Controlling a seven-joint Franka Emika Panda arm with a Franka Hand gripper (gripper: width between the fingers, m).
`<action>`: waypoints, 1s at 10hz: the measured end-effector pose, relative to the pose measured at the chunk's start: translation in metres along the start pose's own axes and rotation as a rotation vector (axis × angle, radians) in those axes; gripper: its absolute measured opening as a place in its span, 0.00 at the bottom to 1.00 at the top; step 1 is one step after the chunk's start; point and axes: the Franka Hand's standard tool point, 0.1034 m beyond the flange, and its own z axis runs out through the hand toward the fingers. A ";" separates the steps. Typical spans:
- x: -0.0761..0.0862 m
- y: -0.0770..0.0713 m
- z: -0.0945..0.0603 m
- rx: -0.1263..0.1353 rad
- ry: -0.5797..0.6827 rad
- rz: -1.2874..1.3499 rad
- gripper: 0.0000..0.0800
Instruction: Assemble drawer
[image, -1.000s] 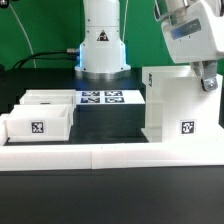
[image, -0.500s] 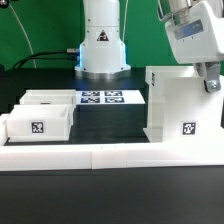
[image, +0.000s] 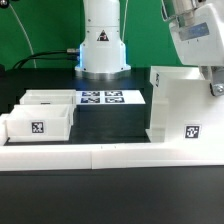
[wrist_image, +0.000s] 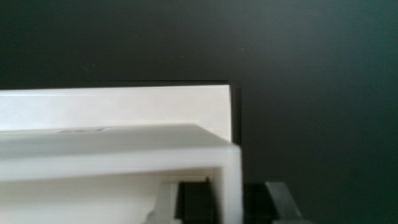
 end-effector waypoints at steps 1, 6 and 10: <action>0.000 0.000 0.000 -0.001 0.000 0.000 0.06; -0.001 -0.004 -0.002 0.014 0.002 -0.009 0.57; -0.001 -0.004 -0.004 0.015 0.002 -0.040 0.81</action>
Offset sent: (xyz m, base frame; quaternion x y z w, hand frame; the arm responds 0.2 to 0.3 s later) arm 0.0000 0.0000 0.0000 0.0000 0.0000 0.0000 1.0000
